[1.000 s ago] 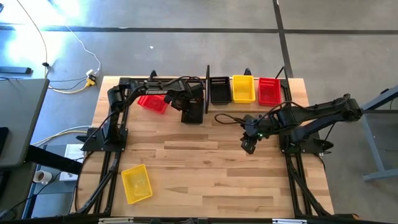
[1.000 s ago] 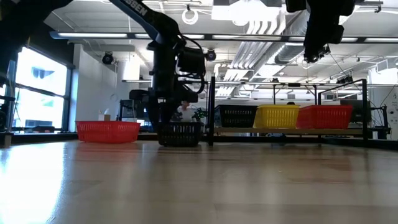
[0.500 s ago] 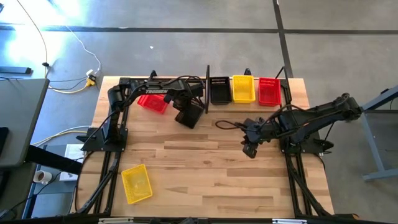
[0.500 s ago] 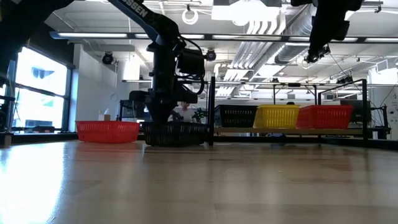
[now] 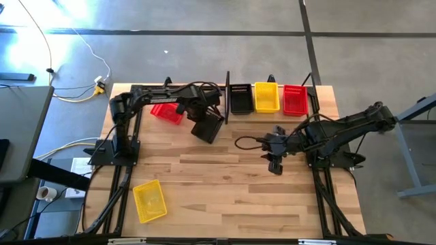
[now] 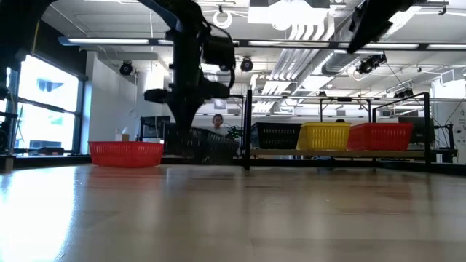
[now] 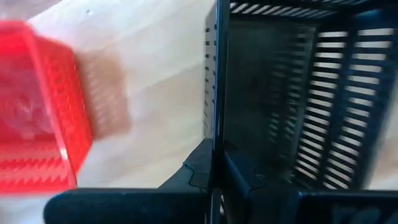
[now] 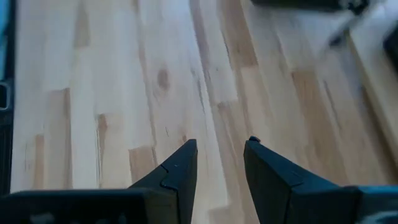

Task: Stack baskets on shelf by color
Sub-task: Stack the black basket on the black basket on the shelf

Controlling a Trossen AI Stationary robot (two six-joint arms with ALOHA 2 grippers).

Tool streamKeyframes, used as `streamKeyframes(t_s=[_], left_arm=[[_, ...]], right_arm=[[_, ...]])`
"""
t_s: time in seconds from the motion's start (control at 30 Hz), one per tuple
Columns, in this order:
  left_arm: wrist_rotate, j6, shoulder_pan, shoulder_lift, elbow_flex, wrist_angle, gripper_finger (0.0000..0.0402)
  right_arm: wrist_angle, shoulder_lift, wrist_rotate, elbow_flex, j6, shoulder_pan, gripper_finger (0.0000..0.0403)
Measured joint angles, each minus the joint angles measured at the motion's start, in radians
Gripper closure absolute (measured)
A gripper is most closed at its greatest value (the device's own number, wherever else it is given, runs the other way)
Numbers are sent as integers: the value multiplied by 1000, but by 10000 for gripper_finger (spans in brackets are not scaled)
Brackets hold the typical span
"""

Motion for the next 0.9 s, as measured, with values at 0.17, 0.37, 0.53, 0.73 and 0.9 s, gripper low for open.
streamKeyframes(t_s=[0.17, 0.37, 0.53, 0.73, 0.9], left_arm=[[-12, -152, -60, -107, 0, -10, 395], [-76, -360, -172, -216, 0, -13, 395], [-128, -524, -271, -260, 0, -16, 395], [-173, -690, -375, -265, 0, -17, 395], [-198, -810, -425, -249, -1, -27, 395]], right_arm=[[152, 0, -26, 0, -233, 0, 285], [349, 0, -35, 0, -494, -3, 285], [449, 0, -35, 0, -623, -16, 285], [523, 8, -29, 0, -685, -30, 281], [607, 26, -43, 0, -732, -38, 264]])
